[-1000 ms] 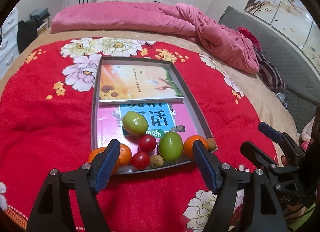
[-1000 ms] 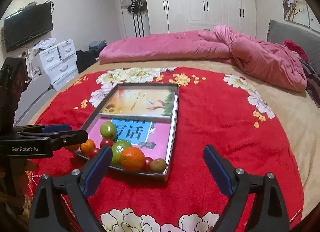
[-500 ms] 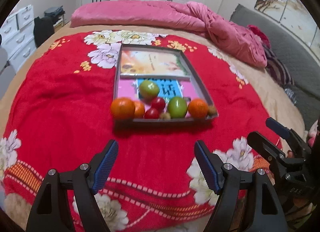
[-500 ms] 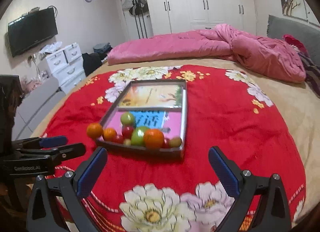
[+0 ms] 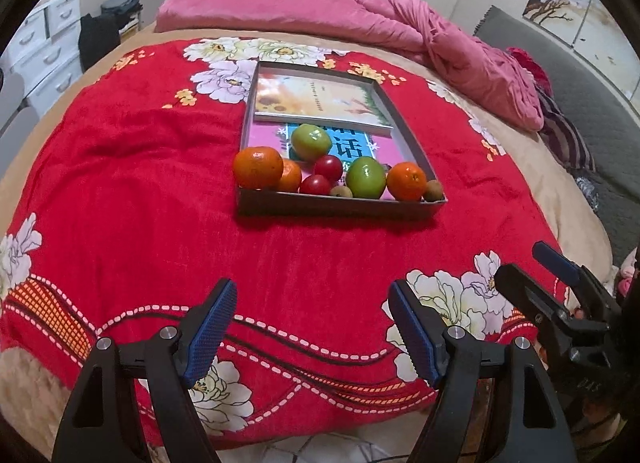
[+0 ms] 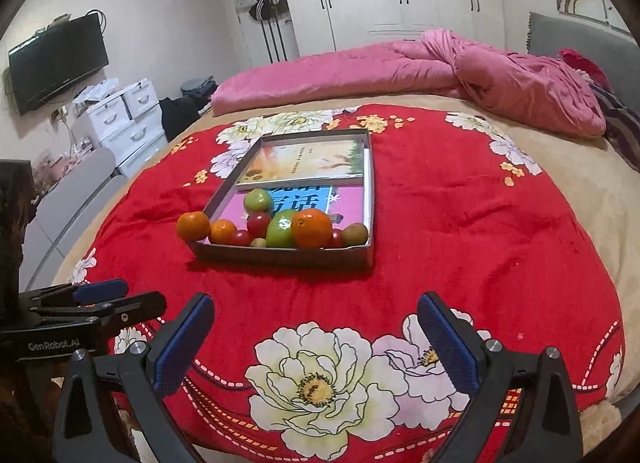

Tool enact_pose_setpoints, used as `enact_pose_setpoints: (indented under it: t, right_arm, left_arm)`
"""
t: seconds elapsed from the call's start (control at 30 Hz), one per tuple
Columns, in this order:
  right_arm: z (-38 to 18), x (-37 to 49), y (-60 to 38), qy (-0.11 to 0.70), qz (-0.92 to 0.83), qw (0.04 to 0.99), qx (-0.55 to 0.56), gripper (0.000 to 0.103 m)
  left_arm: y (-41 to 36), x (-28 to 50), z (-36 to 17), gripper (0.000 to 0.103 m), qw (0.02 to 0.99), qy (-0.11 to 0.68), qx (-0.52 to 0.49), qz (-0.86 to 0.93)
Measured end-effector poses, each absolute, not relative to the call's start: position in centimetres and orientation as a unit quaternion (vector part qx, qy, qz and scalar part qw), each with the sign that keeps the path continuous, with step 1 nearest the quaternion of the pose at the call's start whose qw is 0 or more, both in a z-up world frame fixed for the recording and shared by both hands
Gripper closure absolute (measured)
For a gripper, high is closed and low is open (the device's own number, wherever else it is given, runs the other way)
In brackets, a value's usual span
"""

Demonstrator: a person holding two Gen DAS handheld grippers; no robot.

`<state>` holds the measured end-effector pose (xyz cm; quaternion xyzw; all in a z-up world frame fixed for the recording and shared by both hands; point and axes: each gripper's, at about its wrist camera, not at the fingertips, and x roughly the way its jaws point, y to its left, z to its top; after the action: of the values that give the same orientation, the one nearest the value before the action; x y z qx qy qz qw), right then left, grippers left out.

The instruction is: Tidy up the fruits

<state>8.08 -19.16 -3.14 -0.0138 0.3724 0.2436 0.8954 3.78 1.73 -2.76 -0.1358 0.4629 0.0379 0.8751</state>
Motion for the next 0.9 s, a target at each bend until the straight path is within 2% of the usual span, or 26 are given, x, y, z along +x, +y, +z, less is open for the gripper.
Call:
enact_pose_setpoints:
  t: [0.9]
  right_arm:
    - [-3.45,8.19,-18.62,0.376,0.243,0.894,-0.031,0.001]
  left_arm:
    - [1.64,4.17,-2.53,0.024,0.877,0.461,-0.129,0.040]
